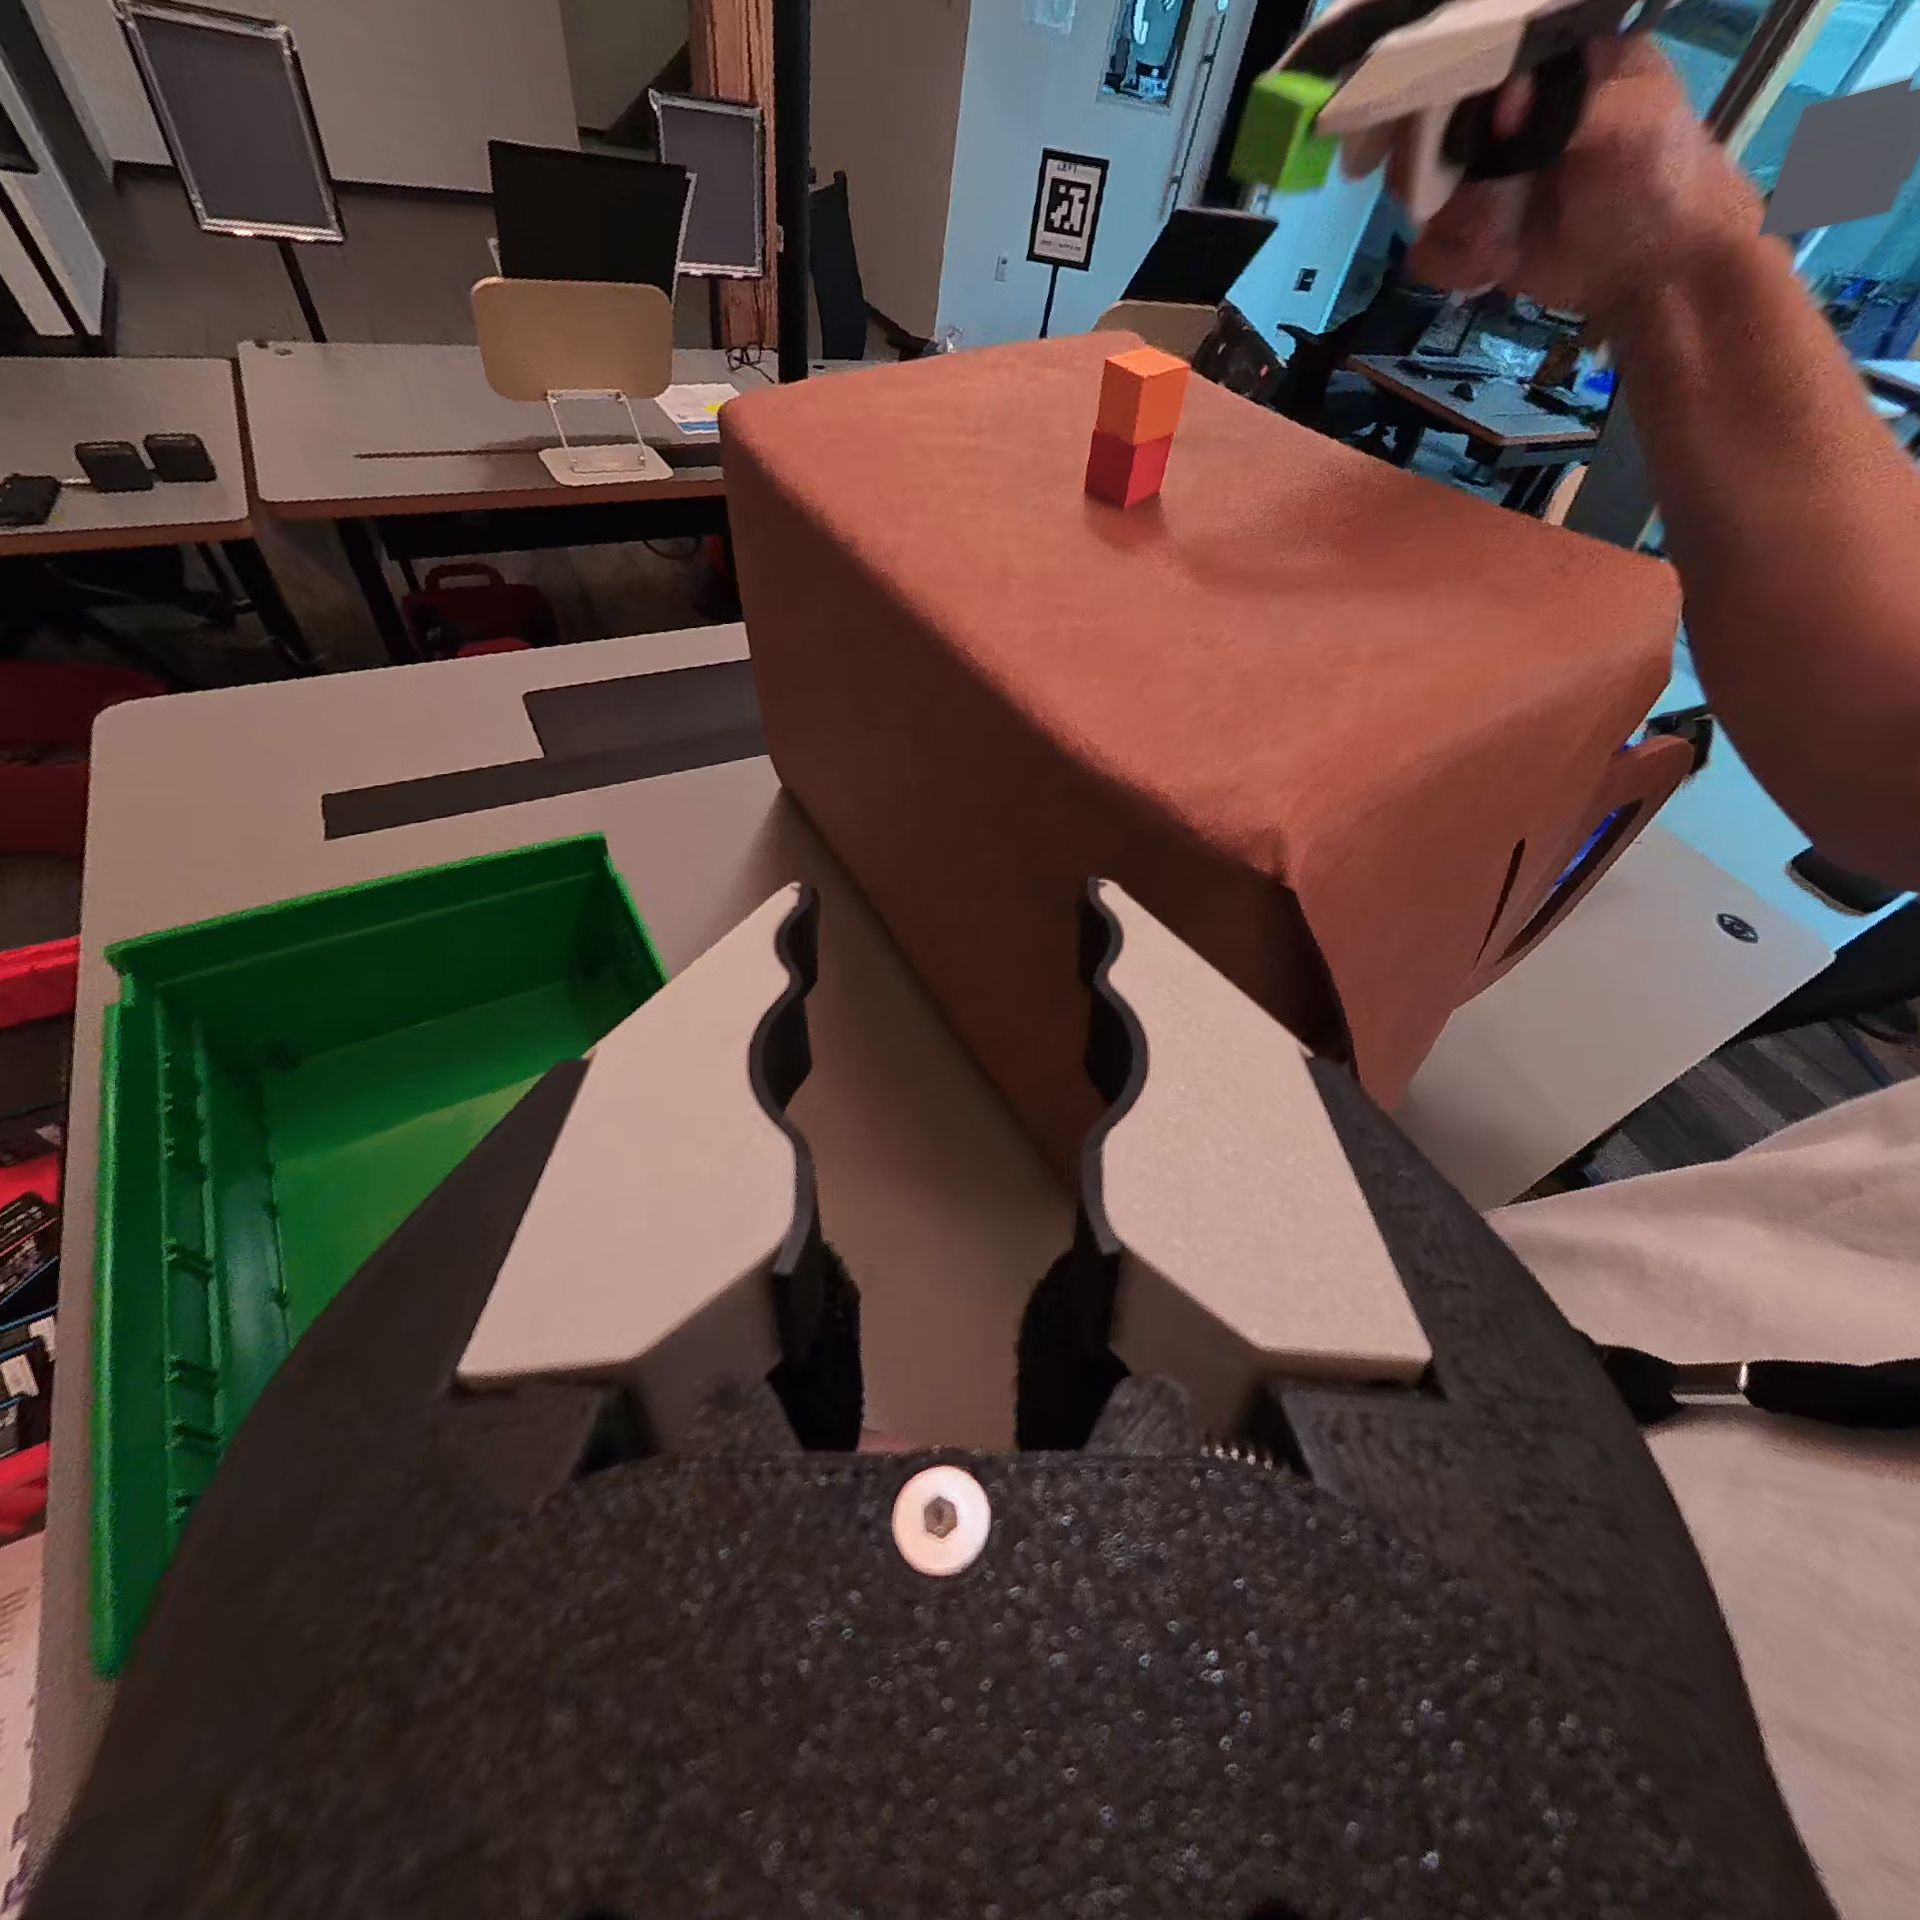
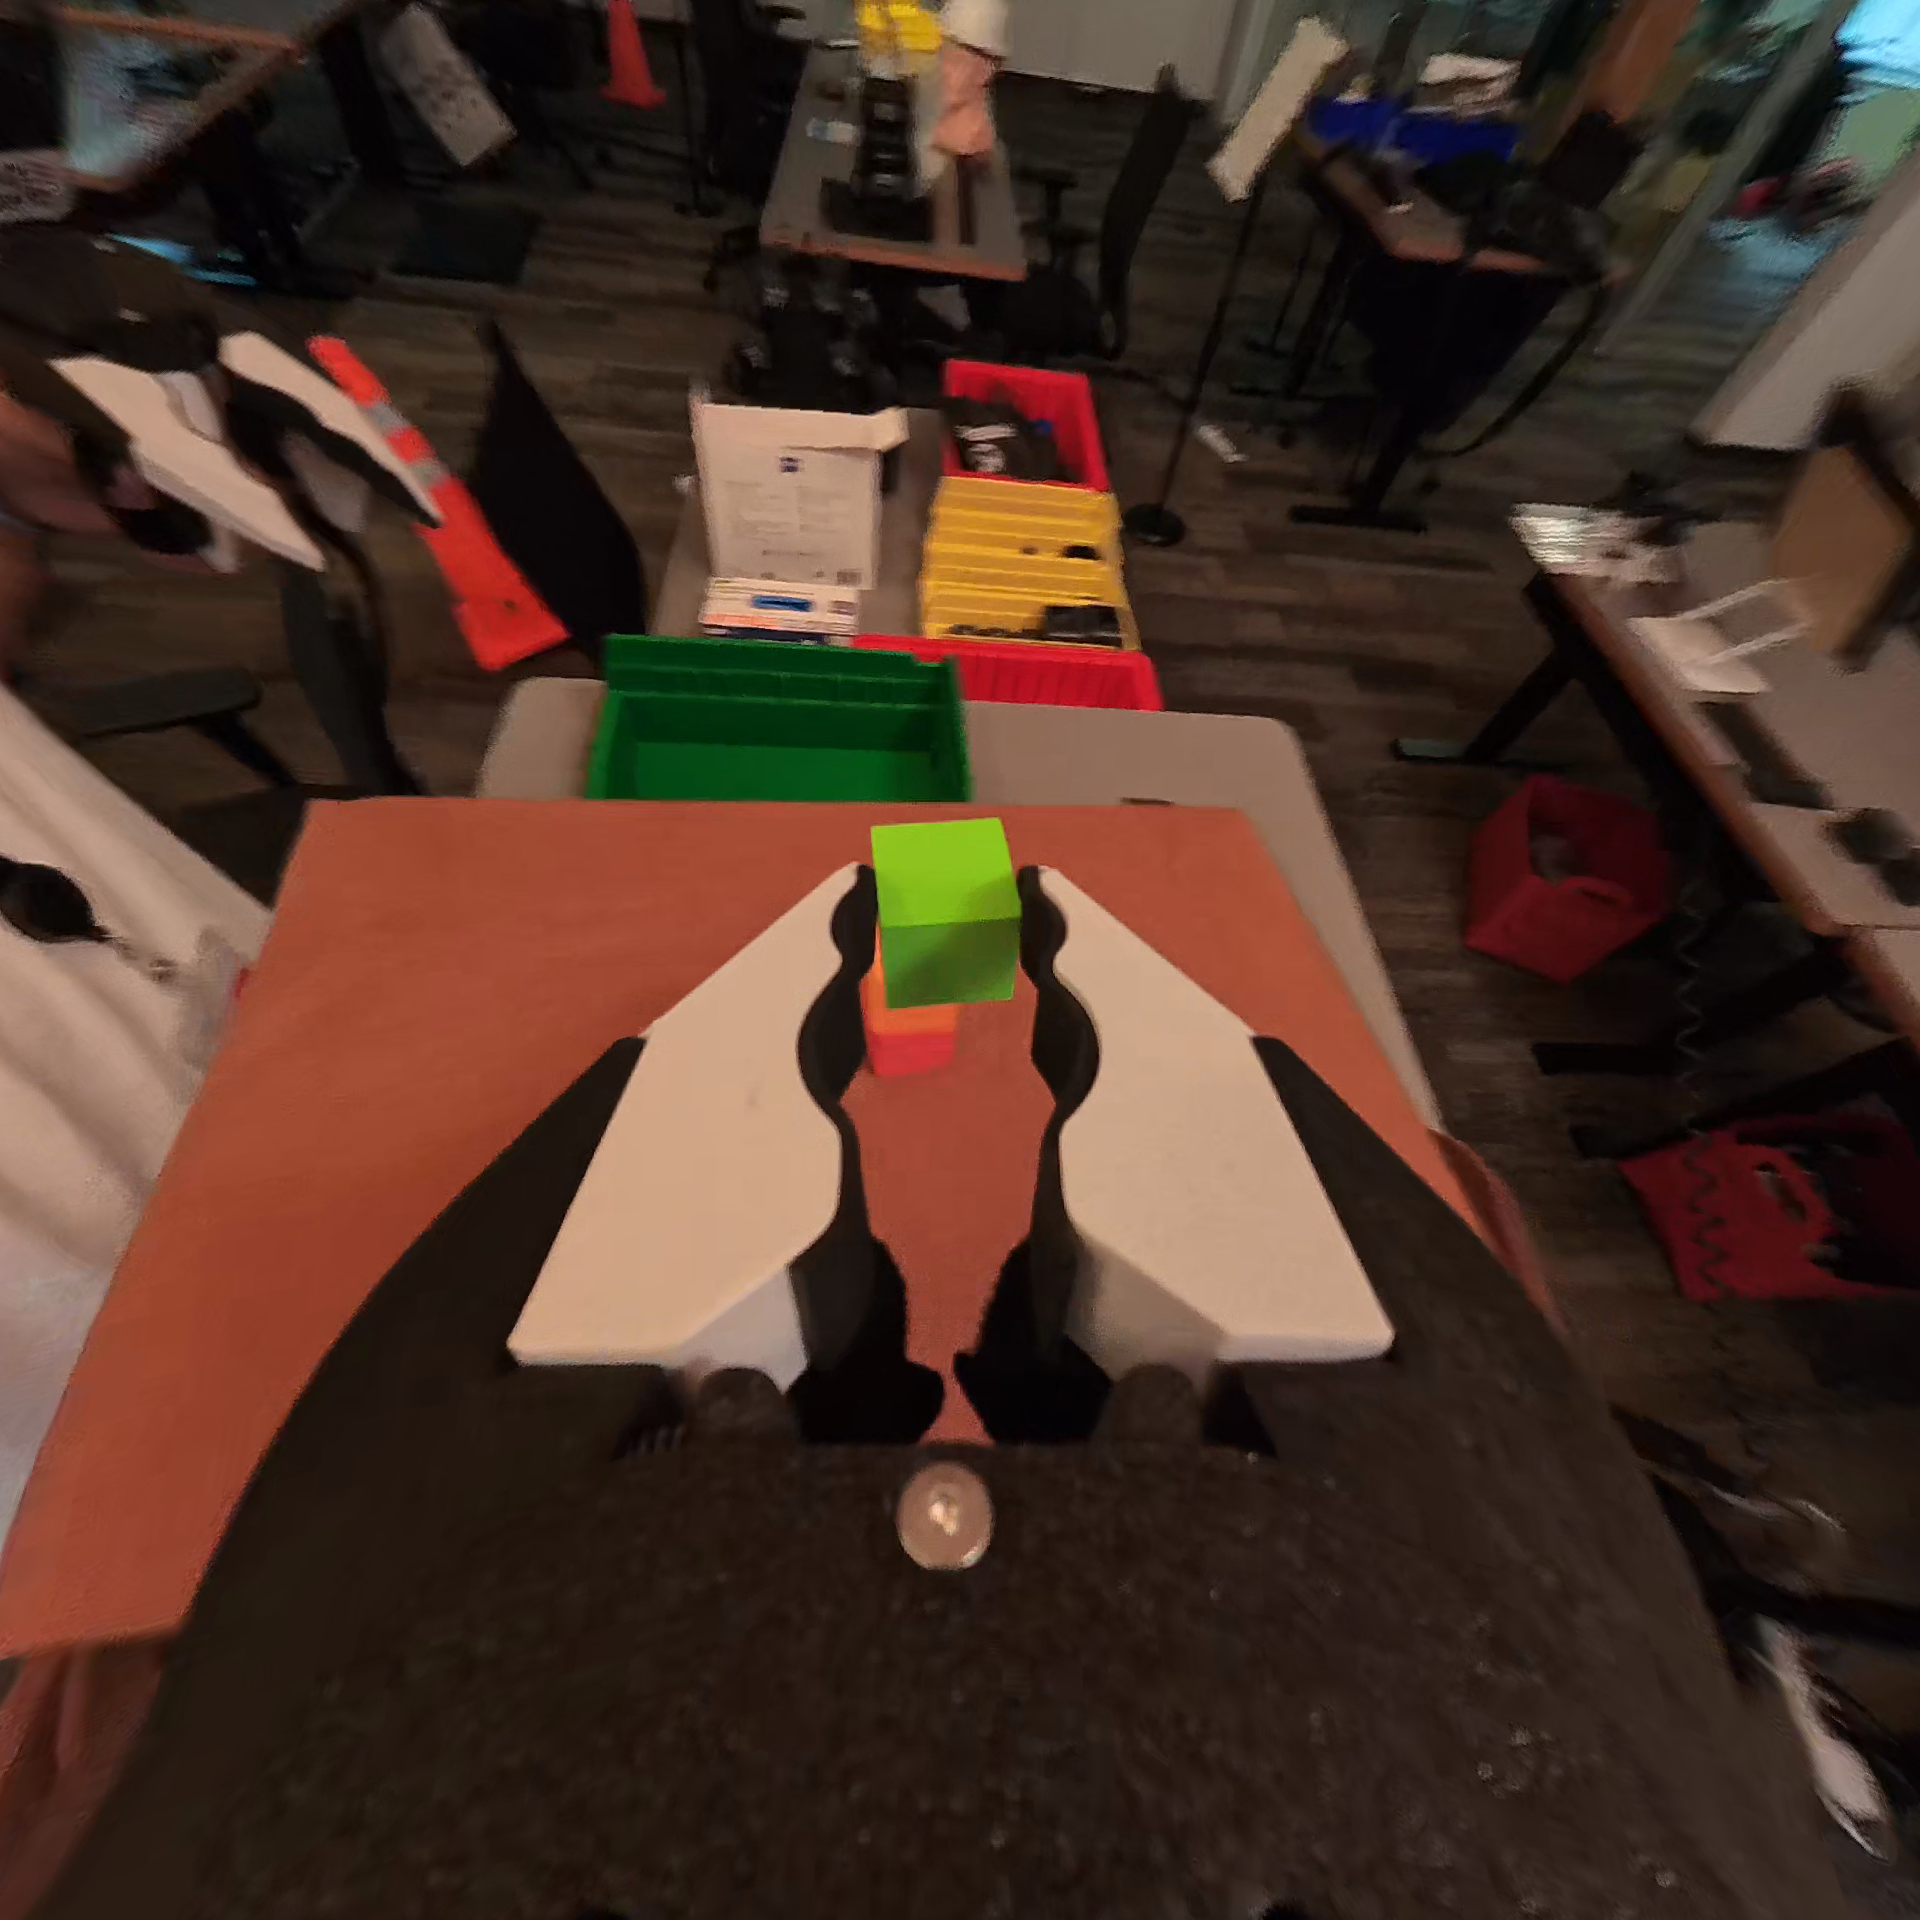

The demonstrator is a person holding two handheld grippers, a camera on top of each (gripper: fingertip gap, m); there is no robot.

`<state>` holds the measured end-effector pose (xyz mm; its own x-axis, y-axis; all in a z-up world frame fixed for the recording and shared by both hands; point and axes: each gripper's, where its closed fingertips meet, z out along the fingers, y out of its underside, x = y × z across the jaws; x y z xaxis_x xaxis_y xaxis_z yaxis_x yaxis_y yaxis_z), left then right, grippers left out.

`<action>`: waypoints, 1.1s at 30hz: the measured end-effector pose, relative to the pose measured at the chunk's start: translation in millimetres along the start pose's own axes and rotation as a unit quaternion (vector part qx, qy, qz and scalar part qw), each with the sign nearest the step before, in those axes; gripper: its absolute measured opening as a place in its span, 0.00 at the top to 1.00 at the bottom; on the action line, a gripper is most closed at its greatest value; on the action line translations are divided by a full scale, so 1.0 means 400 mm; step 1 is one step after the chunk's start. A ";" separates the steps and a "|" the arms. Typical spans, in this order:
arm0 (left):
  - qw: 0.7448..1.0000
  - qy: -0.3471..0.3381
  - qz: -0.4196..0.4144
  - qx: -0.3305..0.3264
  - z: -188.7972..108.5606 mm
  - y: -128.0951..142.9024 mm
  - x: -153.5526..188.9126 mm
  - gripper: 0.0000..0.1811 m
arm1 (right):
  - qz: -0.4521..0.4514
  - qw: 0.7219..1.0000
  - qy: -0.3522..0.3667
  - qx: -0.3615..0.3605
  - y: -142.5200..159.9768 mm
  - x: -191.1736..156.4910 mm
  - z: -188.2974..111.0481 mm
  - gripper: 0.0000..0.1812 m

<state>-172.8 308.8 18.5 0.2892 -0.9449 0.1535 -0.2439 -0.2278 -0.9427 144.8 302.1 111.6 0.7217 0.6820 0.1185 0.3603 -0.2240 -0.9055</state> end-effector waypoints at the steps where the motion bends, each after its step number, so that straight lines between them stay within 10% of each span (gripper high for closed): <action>1: 1.000 0.004 0.002 -0.001 0.008 -0.003 0.003 0.72 | -0.009 0.999 0.038 -0.010 -0.002 0.016 -0.054 0.85; 4: 1.000 0.013 0.011 -0.004 0.034 -0.011 0.013 0.72 | -0.008 0.978 0.177 -0.110 0.104 0.087 -0.241 0.85; 9: 1.000 0.015 0.018 -0.015 0.077 -0.022 0.026 0.72 | 0.135 0.882 0.280 -0.355 0.568 0.122 -0.518 0.85; 18: 0.998 0.019 0.052 -0.023 0.106 -0.045 0.100 0.72 | 0.289 0.810 0.267 -0.435 1.190 0.064 -0.516 0.85; 26: 0.997 0.023 0.059 -0.039 0.108 -0.023 0.151 0.71 | 0.341 0.799 0.263 -0.420 1.336 0.056 -0.485 0.85; 33: 0.997 0.023 0.062 -0.039 0.083 -0.015 0.156 0.72 | 0.344 0.810 0.294 -0.374 1.241 0.101 -0.502 0.74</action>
<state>-122.4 259.1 23.9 0.2094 -0.9764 0.0534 -0.3470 -0.1253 -0.9295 471.5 78.6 -251.2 0.9813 -0.1820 0.0631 -0.1469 -0.9189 -0.3661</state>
